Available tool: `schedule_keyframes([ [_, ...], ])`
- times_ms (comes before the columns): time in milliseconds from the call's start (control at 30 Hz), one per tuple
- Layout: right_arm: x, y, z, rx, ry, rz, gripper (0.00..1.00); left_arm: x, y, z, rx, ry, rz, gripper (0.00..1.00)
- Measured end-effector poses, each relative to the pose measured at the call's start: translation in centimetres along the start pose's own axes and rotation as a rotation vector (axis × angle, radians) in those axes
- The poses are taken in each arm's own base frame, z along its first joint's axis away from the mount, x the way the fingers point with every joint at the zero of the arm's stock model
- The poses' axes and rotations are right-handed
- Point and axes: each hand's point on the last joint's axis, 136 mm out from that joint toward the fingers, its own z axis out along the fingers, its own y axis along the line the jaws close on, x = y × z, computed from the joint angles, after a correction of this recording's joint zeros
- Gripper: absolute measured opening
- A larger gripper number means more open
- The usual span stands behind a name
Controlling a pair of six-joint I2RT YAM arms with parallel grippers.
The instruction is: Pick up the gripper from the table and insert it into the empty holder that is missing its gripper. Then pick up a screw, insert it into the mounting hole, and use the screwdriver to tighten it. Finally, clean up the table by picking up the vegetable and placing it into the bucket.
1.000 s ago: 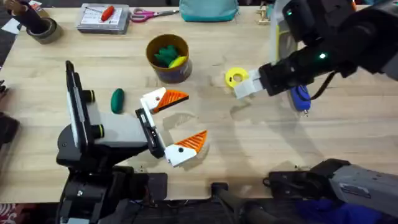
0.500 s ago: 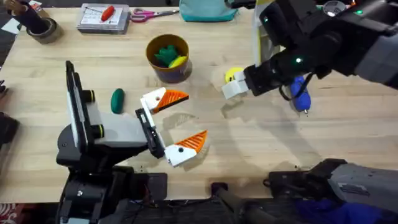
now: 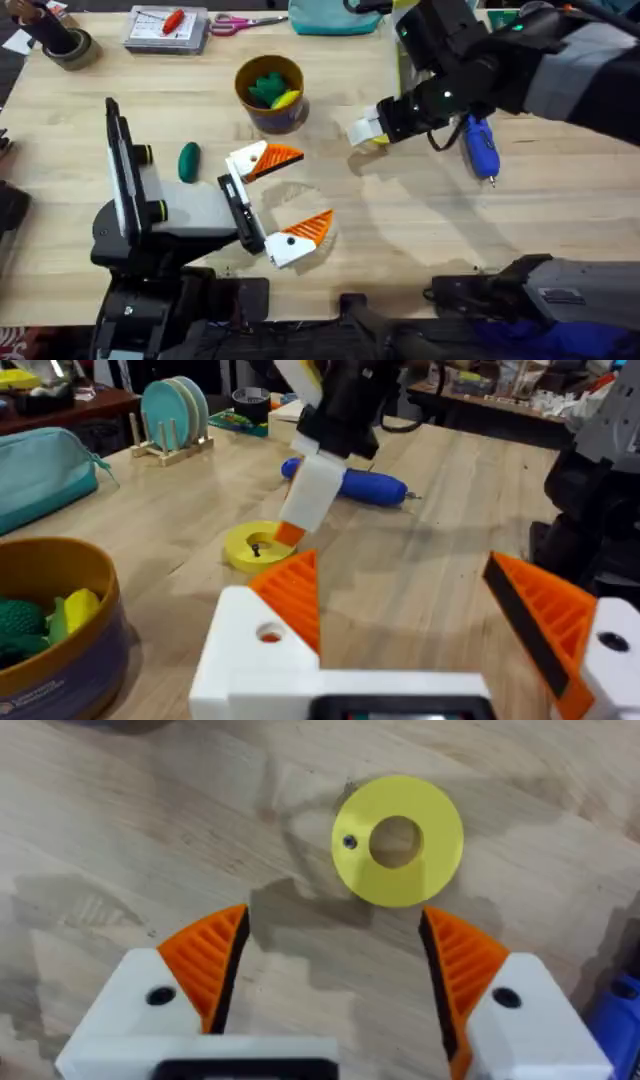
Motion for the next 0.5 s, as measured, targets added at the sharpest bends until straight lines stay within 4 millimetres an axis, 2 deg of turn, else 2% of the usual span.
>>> schedule_keyframes([
  [500, -0.1, -0.1, 2.8, 0.008, 0.035, 0.001, 0.968, 0.0, 0.0, 0.0, 0.0, 0.0, 0.0, 0.986],
])
